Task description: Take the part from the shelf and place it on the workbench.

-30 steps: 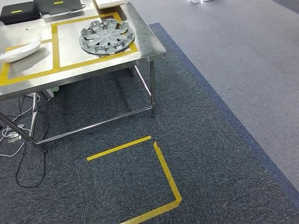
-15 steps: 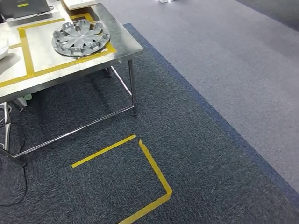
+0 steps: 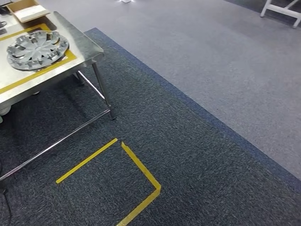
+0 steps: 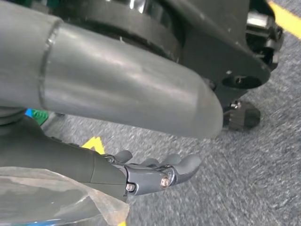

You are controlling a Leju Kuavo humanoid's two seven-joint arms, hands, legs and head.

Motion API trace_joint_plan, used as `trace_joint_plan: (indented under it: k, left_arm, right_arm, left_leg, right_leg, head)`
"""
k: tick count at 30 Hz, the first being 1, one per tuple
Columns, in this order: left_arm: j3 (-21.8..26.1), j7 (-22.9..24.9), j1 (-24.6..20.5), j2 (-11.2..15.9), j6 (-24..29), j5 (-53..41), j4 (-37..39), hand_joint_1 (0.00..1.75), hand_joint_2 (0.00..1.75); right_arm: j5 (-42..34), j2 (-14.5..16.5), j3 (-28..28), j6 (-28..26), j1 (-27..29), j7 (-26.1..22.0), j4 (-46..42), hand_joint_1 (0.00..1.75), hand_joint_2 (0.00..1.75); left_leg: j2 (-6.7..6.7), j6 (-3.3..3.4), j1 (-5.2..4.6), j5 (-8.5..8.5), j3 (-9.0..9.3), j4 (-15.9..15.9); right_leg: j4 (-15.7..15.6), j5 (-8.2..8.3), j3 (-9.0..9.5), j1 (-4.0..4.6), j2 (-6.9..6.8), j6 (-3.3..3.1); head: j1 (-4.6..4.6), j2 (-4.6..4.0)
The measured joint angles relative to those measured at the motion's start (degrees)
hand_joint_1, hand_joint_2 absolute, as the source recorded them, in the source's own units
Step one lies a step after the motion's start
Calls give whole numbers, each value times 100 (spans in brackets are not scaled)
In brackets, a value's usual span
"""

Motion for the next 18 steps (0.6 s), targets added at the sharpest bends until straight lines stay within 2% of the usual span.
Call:
trace_joint_plan:
  k: [1,2,3,4,6,7,8,10,11,12,13,14,16,17,18]
  left_arm:
    - [25,-57,15,8,-104,14,0,0,0]
    - [44,-103,27,13,-212,25,0,0,0]
    - [55,-135,34,15,-288,31,0,0,0]
    - [61,-153,36,16,-338,34,0,0,0]
    - [68,-170,36,33,-405,42,1,0,0]
    - [71,-179,37,42,-485,51,2,0,0]
    - [73,-188,33,51,-599,65,2,0,0]
    - [75,-184,24,48,-823,107,2,0,0]
    - [77,-170,18,40,-867,124,2,0,0]
    - [80,-155,19,26,-868,141,2,0,0]
    - [86,-144,26,7,-851,155,2,0,0]
    - [91,-124,35,-9,-851,168,2,0,0]
    - [98,-30,59,-34,-910,185,2,0,0]
    - [98,33,67,-38,-950,182,2,0,0]
    - [98,89,72,-37,-982,173,2,0,0]
  right_arm:
    - [24,2,0,13,-7,-1,0,0,0]
    - [41,4,0,23,-10,-1,0,0,0]
    - [52,4,0,32,-9,1,0,0,0]
    - [58,4,0,38,-8,2,0,0,0]
    - [65,9,-1,44,-17,4,2,0,0]
    - [68,13,-2,53,-31,5,4,0,0]
    - [74,16,-2,66,-40,8,5,0,0]
    - [108,17,-2,81,-42,21,7,0,0]
    - [133,16,-2,75,-31,33,7,0,0]
    - [162,15,-2,66,-24,44,7,0,0]
    - [192,15,-2,55,-28,53,7,0,0]
    - [219,15,-2,47,-39,56,7,0,0]
    - [270,15,-2,39,-60,43,7,0,0]
    - [291,15,-2,38,-56,36,7,0,0]
    - [308,15,-2,38,-42,29,7,0,0]
  left_leg:
    - [-57,7,-3,-107,-137,312]
    - [-83,23,-8,-99,-201,448]
    - [-103,51,-12,21,-174,370]
    - [-149,91,-19,232,-56,82]
    - [-395,188,-28,613,245,-666]
    - [-503,209,-31,700,349,-935]
    - [-570,216,-37,715,393,-1069]
    - [-500,213,-45,718,407,-1143]
    - [-440,229,-38,743,413,-1177]
    - [-376,249,-23,770,418,-1212]
    - [-299,264,-5,793,419,-1245]
    - [-217,274,-3,803,413,-1256]
    - [-38,282,-4,805,393,-1256]
    - [49,279,-3,803,389,-1255]
    - [127,274,1,800,387,-1253]
  right_leg:
    - [3,13,-15,16,85,-18]
    - [6,22,-23,33,173,-29]
    - [9,29,-26,51,257,-34]
    - [13,35,-24,68,340,-34]
    - [30,48,-39,87,486,-22]
    - [43,58,-63,89,552,-4]
    - [51,73,-96,79,611,23]
    - [49,108,-169,60,724,97]
    - [71,96,-207,56,699,130]
    - [165,31,-271,62,604,159]
    - [373,-101,-385,65,467,186]
    - [698,-288,-536,58,298,213]
    - [1432,-624,-876,23,122,276]
    - [1627,-669,-953,1,81,304]
    - [1603,-607,-916,-23,48,328]
  head:
    - [-1,0]
    - [-3,0]
    - [-3,0]
    - [-3,0]
    - [1,0]
    - [1,0]
    - [3,0]
    - [-3,0]
    - [0,0]
    - [16,0]
    - [40,0]
    - [59,0]
    - [80,0]
    - [78,0]
    - [80,0]
